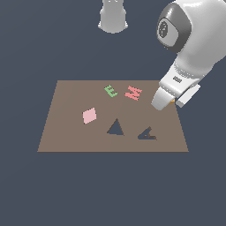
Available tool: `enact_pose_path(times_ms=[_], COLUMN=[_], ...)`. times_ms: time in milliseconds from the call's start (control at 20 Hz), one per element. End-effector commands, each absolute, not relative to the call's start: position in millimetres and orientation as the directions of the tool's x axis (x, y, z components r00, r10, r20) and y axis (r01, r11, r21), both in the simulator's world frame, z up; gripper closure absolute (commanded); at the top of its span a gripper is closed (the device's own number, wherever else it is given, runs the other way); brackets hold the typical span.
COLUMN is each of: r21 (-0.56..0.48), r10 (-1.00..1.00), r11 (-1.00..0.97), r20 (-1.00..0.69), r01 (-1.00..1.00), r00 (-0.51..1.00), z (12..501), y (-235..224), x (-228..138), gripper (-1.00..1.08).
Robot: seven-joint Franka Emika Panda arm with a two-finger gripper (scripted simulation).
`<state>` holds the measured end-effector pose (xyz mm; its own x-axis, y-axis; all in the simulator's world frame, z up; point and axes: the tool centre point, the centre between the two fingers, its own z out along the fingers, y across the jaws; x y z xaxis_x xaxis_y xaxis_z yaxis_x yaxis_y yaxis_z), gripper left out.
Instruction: Insert a designated object into the corresponding slot on a board.
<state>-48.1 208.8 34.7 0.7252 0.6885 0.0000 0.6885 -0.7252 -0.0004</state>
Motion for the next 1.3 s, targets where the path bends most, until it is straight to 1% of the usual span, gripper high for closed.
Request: enact_pose_path(times_ms=[0, 350, 650, 950, 1250], r21=[0.000, 0.000, -0.001, -0.001, -0.001], r10=[0.610, 0.343, 0.079, -0.195, -0.458], r11=[-0.793, -0.939, -0.997, -0.981, -0.889], r20=[0.000, 0.001, 0.001, 0.001, 0.001], r01=[0.610, 0.343, 0.079, -0.195, -0.458], r00=[0.793, 0.939, 0.997, 0.981, 0.889], z=[35, 36, 37, 38, 39], y=[213, 220, 217, 207, 188], x=[-38, -8, 20, 47, 70], gripper=[1.08, 1.08, 1.08, 1.08, 1.08])
